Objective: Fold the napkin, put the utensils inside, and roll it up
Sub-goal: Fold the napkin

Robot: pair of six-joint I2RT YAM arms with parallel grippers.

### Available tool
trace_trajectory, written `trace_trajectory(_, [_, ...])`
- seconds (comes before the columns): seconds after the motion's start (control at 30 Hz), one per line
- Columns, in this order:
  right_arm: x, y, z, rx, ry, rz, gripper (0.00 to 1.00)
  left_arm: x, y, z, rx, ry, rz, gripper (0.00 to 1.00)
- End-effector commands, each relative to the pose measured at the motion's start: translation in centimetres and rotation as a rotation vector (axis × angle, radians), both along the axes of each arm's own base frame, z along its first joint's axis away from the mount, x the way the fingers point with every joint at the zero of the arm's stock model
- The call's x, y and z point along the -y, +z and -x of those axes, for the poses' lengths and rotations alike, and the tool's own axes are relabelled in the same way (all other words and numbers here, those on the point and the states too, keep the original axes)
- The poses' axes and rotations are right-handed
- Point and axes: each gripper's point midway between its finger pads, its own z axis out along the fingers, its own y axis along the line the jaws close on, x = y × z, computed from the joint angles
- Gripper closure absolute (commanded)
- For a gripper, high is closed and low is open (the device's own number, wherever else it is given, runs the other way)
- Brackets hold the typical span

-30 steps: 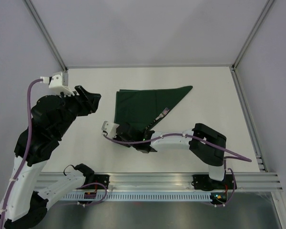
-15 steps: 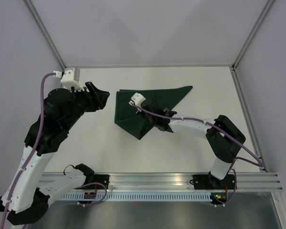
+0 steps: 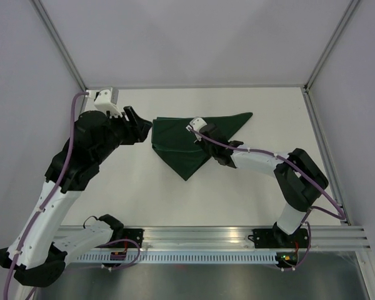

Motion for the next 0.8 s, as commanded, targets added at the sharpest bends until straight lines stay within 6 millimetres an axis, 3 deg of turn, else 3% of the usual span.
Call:
trace_trajectory(0.0, [0.6,1.5,-0.6,0.031,-0.021,-0.026,0.99,1.0,0.6,-0.2,0.022,-0.034,0.038,0.38])
trace_trajectory(0.33, [2.4,0.3,-1.6,0.011,-0.061,-0.02,1.0,2.1,-1.2,-1.1,-0.013,-0.057,0.032,0.38])
trace_trajectory(0.77, [3.3,-0.7,-2.1,-0.011,-0.078,-0.016,0.99,3.4,-3.5,-2.3,-0.055,-0.08,0.03,0.38])
